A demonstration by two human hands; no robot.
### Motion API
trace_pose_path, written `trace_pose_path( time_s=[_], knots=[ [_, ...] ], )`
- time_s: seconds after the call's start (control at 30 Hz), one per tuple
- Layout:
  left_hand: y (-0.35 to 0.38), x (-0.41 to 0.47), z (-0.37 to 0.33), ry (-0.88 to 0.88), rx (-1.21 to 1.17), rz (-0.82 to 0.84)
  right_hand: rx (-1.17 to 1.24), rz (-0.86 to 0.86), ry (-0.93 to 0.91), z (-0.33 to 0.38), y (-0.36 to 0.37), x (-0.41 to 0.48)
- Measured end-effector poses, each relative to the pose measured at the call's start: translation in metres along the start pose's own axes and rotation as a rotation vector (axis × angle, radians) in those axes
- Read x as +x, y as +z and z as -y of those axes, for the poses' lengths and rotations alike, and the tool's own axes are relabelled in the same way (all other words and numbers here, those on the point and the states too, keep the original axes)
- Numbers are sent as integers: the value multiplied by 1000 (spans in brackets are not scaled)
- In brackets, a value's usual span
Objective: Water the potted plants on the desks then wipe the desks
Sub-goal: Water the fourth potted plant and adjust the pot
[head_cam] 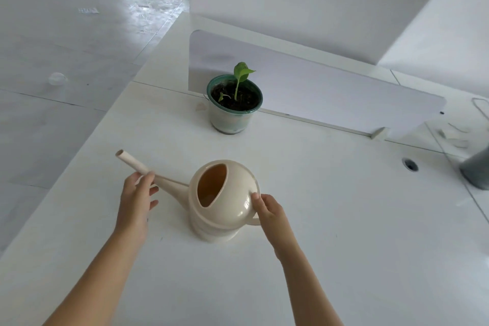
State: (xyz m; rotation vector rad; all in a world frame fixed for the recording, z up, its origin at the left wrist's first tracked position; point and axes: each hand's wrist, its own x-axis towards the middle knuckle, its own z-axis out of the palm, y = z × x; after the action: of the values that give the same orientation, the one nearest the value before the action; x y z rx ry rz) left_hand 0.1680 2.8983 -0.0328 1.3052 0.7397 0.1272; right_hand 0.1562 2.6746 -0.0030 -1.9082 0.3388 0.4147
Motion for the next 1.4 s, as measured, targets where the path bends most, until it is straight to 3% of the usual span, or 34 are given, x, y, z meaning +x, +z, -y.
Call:
trace_pose_path(
  time_s=[0.4,0.67,0.83,1.17,1.4],
  knots=[
    [-3,3,-8,-10,-77,119,2,5,2,-9,-9,7],
    [-5,-5,-3,-15,-89,108,41,87,27,-15,-16,16],
    [-12,-5,-2,-22,-73,199,85,72,79,-13,-11,10],
    [-25,-8,-20,-106,-114,394,267,-144,120,-4,11,-21],
    [-42,-21,-67,31,-3,632,369,-390,106,18,28,-103]
  ],
)
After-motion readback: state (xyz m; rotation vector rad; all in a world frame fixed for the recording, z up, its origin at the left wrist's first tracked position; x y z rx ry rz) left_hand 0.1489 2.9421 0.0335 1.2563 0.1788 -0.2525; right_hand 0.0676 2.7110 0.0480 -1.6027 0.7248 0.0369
